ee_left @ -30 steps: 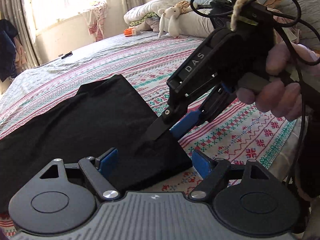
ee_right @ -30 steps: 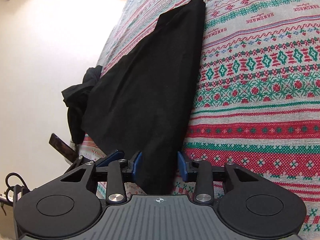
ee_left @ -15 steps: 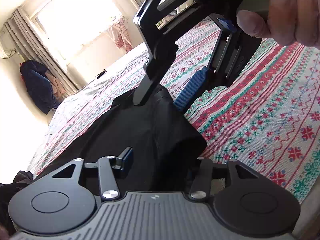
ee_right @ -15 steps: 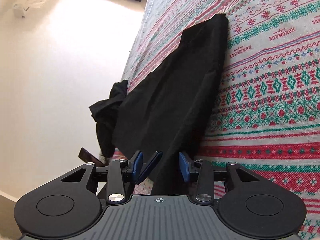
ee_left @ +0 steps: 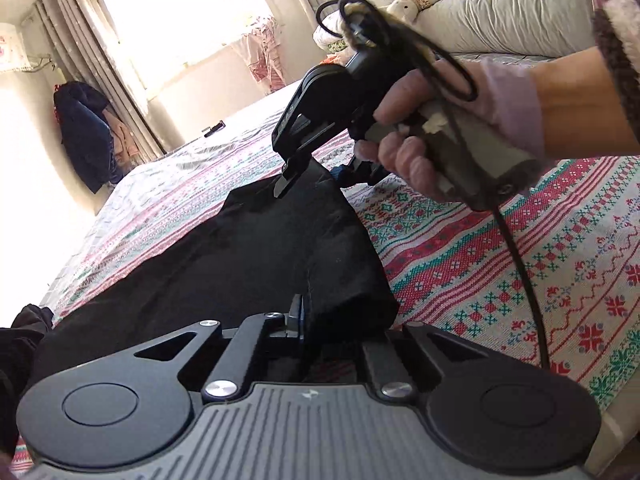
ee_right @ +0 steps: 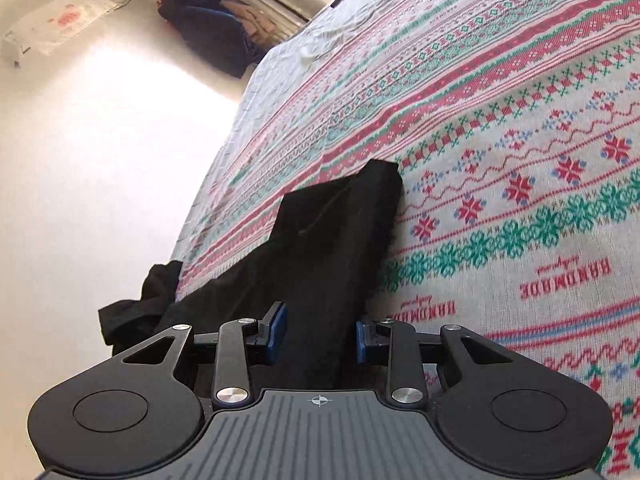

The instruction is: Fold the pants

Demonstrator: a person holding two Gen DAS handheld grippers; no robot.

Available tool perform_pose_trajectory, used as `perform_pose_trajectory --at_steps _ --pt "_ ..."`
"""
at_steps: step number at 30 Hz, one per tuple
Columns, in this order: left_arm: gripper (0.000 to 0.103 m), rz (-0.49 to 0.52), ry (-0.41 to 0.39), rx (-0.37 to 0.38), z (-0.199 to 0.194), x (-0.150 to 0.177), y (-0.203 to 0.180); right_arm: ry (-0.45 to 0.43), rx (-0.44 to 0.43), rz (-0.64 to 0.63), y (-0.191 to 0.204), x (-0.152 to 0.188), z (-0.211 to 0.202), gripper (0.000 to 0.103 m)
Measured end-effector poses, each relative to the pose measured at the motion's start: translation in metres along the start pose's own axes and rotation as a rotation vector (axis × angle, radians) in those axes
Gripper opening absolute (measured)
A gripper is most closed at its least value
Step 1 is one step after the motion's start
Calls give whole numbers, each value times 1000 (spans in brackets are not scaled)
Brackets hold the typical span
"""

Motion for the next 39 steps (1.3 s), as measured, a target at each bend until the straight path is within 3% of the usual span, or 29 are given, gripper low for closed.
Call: perform_pose_trajectory --at_steps 1,3,4,13,19,25,31,39 --pt "33 10 -3 -10 0 -2 -3 -18 14 14 -3 -6 1 23" --pt "33 6 5 0 1 -6 -8 -42 63 33 -11 -17 0 4" --pt "33 -1 10 11 2 -6 -11 -49 80 41 -15 -20 -3 2" --pt "32 -82 -29 143 -35 -33 -52 -78 231 -8 -37 -22 -85 1" --pt "32 -278 6 253 -57 -46 -64 -117 286 24 -44 -23 -140 1" --pt "32 -555 30 369 -71 -44 -32 -141 295 3 -14 -27 -158 1" --pt "32 -766 25 475 -77 -36 20 -163 269 -57 41 -40 -153 1" --pt "32 -931 35 525 -76 -19 83 -170 285 -116 109 -49 -108 1"
Point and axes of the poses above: each gripper's, at about its wrist camera, not at the fingertips, and z roughly the way its jaws point, y to its left, x to its underside, the point moved 3 cm from there along z, roughly the way its jaws point, and after that the axes turned 9 degrees about y, right-handed, at the moved point
